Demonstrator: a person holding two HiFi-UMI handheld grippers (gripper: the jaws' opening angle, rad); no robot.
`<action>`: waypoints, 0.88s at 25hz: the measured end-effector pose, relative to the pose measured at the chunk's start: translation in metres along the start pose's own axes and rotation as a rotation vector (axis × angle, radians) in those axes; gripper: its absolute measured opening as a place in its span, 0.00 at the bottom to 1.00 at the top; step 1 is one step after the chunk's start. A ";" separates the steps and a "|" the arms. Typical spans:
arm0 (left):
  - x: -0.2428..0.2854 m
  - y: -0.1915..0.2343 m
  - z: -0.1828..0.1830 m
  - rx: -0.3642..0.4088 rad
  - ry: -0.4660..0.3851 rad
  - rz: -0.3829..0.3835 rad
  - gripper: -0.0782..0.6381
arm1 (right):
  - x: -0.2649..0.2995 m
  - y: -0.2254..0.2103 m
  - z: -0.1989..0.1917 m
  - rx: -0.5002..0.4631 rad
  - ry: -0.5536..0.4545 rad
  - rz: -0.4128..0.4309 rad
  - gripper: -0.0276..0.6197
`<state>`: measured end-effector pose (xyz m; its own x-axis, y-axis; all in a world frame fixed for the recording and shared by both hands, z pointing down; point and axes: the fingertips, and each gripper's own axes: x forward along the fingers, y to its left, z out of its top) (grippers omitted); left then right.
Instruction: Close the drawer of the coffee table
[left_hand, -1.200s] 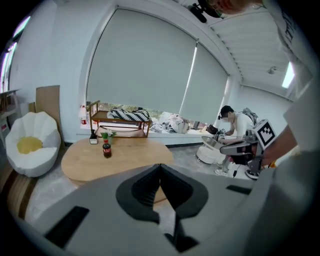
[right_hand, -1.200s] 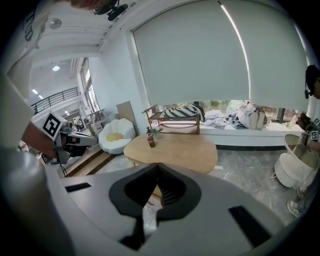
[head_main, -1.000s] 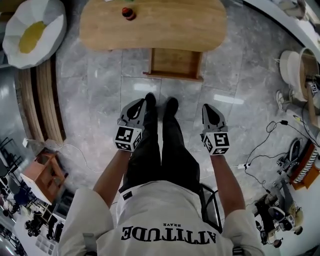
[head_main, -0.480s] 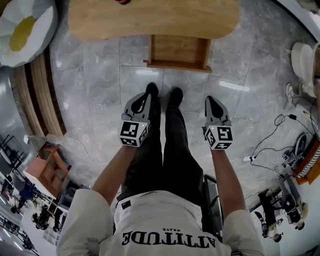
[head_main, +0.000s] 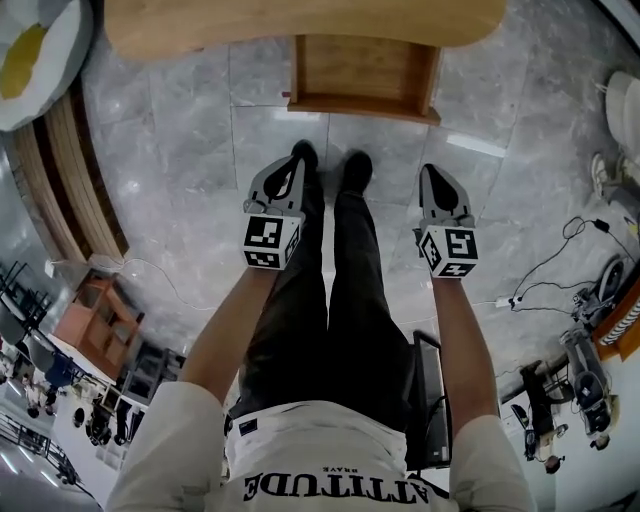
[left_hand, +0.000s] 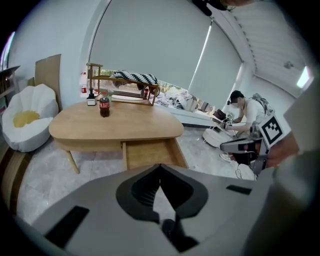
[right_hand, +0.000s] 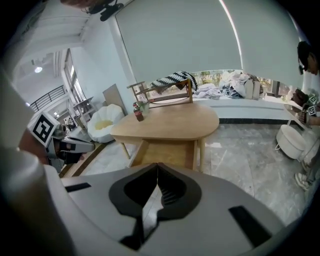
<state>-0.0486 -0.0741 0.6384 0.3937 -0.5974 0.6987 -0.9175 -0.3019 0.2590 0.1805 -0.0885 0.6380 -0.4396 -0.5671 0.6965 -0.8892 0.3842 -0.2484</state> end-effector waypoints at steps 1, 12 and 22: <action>0.005 0.001 -0.004 -0.005 0.001 -0.003 0.14 | 0.005 -0.002 -0.005 0.002 0.003 -0.005 0.07; 0.049 0.020 -0.046 -0.016 0.045 -0.003 0.14 | 0.051 -0.019 -0.050 0.003 0.038 -0.019 0.07; 0.088 0.034 -0.080 -0.014 0.079 0.005 0.14 | 0.091 -0.034 -0.087 0.011 0.069 -0.042 0.08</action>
<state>-0.0496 -0.0778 0.7621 0.3837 -0.5383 0.7503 -0.9205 -0.2881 0.2640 0.1820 -0.0903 0.7684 -0.3926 -0.5306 0.7512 -0.9081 0.3531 -0.2251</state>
